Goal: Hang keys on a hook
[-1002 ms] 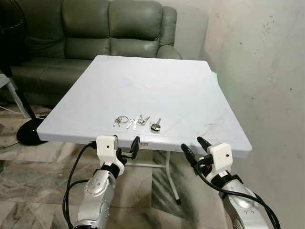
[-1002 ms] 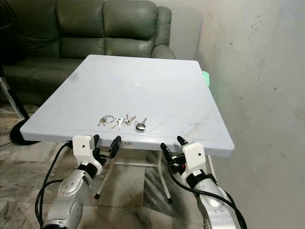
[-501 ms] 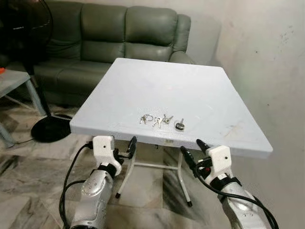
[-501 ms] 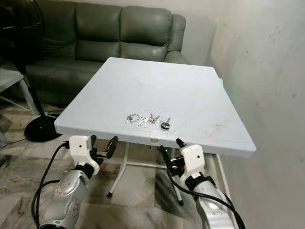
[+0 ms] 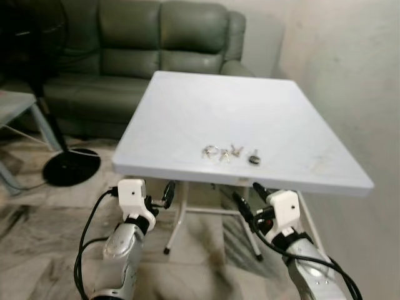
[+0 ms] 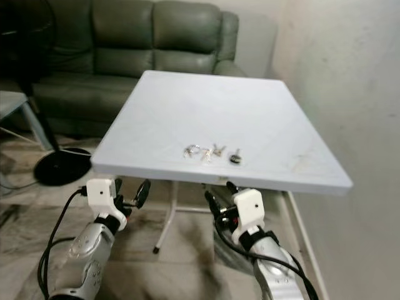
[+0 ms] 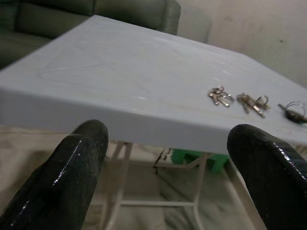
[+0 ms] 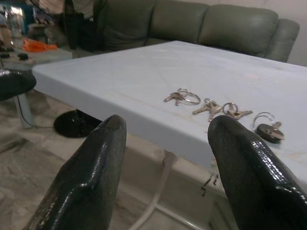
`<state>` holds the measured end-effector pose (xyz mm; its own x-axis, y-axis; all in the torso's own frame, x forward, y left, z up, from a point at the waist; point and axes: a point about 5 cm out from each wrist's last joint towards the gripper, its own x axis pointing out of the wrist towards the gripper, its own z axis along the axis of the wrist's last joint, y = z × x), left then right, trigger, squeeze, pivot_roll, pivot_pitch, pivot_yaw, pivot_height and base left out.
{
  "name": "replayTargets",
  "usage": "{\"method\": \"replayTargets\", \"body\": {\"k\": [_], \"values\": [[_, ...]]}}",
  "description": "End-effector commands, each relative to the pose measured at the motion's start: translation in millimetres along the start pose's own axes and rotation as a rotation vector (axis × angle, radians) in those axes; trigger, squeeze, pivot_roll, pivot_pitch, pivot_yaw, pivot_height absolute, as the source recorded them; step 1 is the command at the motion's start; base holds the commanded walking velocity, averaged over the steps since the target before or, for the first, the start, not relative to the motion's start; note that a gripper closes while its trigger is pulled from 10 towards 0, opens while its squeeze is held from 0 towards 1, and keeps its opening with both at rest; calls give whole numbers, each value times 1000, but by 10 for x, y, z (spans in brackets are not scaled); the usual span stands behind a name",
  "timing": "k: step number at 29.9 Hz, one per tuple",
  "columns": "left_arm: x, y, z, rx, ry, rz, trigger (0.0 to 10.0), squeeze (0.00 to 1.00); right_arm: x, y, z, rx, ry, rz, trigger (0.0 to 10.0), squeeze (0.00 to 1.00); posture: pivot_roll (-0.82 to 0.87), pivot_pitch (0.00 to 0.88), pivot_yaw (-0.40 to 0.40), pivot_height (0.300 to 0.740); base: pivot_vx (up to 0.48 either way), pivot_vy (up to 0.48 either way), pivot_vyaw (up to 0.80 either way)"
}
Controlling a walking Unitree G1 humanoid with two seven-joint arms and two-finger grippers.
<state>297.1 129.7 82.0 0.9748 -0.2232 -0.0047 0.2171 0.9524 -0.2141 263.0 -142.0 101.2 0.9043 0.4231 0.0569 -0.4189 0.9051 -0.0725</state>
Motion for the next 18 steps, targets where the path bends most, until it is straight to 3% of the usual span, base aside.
{"method": "replayTargets", "body": {"k": [1, 8, 18], "values": [[14, -91, -20, -5, 6, -23, 10000, 0, -40, -70, -8, -8, 13, -24, 10000, 0, -42, 0, -37, 740, 0, 0, 0], [15, -84, 5, -9, -7, -44, 10000, 0, -48, -96, -7, 38, 3, -78, 10000, 0, -42, 0, -35, 740, 0, 0, 0], [14, -86, 15, -17, -16, -46, 10000, 0, -41, -95, 4, 43, -2, -85, 10000, 0, -44, 0, -30, 740, 316, 0, 0]]}}
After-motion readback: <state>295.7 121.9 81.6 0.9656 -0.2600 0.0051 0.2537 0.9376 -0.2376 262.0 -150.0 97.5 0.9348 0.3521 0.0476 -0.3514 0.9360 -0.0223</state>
